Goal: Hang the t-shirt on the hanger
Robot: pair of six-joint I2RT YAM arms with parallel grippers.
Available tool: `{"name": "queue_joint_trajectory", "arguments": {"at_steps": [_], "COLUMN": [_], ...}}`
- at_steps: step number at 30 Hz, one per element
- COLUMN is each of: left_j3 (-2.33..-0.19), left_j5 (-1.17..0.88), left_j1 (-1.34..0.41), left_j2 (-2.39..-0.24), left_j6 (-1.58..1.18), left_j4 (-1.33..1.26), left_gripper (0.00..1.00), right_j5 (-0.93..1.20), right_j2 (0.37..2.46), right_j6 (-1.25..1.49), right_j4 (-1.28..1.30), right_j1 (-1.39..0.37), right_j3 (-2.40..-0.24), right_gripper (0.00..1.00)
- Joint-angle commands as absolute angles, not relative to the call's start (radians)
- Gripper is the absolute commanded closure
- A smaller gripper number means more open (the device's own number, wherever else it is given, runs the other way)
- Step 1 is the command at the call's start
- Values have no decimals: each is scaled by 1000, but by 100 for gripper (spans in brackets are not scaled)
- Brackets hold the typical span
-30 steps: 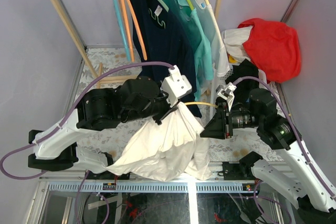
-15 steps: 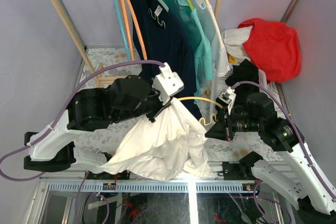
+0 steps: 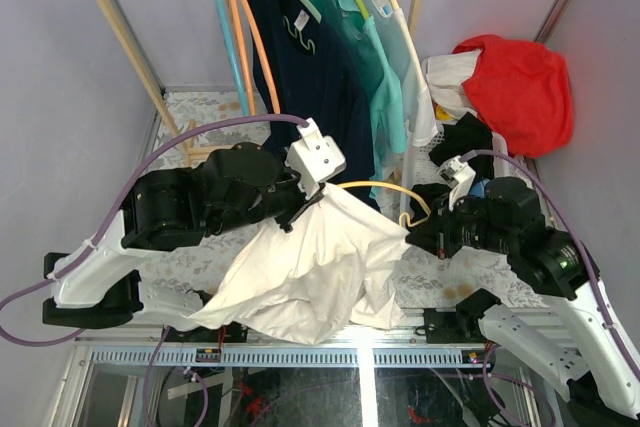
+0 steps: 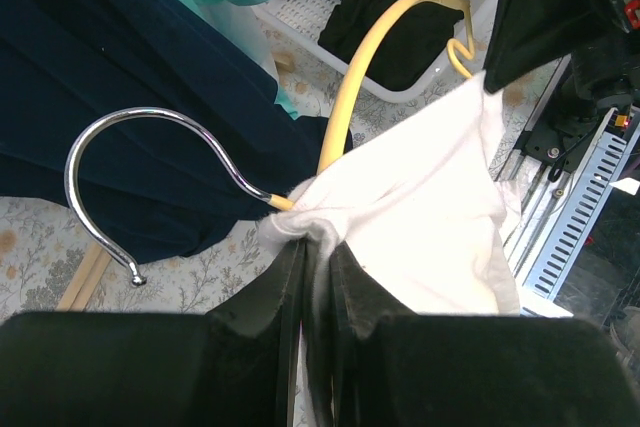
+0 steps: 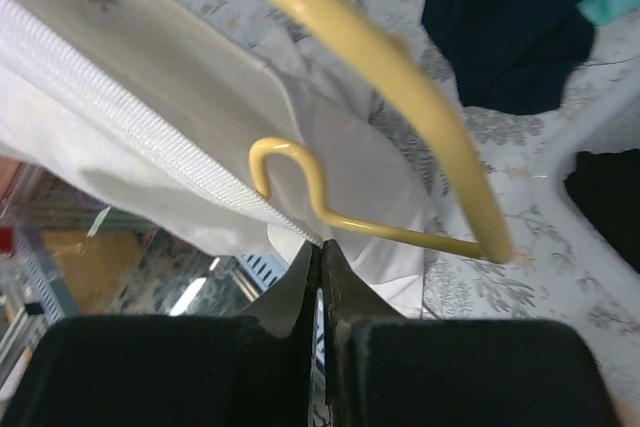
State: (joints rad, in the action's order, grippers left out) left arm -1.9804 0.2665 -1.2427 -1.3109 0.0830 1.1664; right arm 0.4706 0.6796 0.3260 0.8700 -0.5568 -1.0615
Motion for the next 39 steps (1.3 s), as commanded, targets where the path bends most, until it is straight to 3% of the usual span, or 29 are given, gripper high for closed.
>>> {"name": "queue_joint_trajectory", "arguments": {"at_steps": [1, 22, 30, 35, 39], "left_j3": [-2020, -2028, -2034, -2014, -2011], "left_j5": [277, 259, 211, 188, 184], "left_j1": [-1236, -1235, -1236, -1235, -1235], "left_j2": [-1286, -1310, -1335, -1354, -1366], "left_j6": [104, 81, 69, 64, 57], "left_j4": [1094, 1115, 1123, 1124, 1123], "left_gripper": [100, 100, 100, 100, 100], "right_j5": [203, -155, -227, -165, 73], "right_j2": [708, 768, 822, 822, 812], "right_j6": [331, 300, 258, 197, 162], "right_j4": [1016, 1204, 1198, 1091, 1011], "right_j1": [-558, -559, -558, -558, -558], "right_j3": [-1134, -1273, -1461, -1490, -1488], "right_gripper": [100, 100, 100, 100, 100]}}
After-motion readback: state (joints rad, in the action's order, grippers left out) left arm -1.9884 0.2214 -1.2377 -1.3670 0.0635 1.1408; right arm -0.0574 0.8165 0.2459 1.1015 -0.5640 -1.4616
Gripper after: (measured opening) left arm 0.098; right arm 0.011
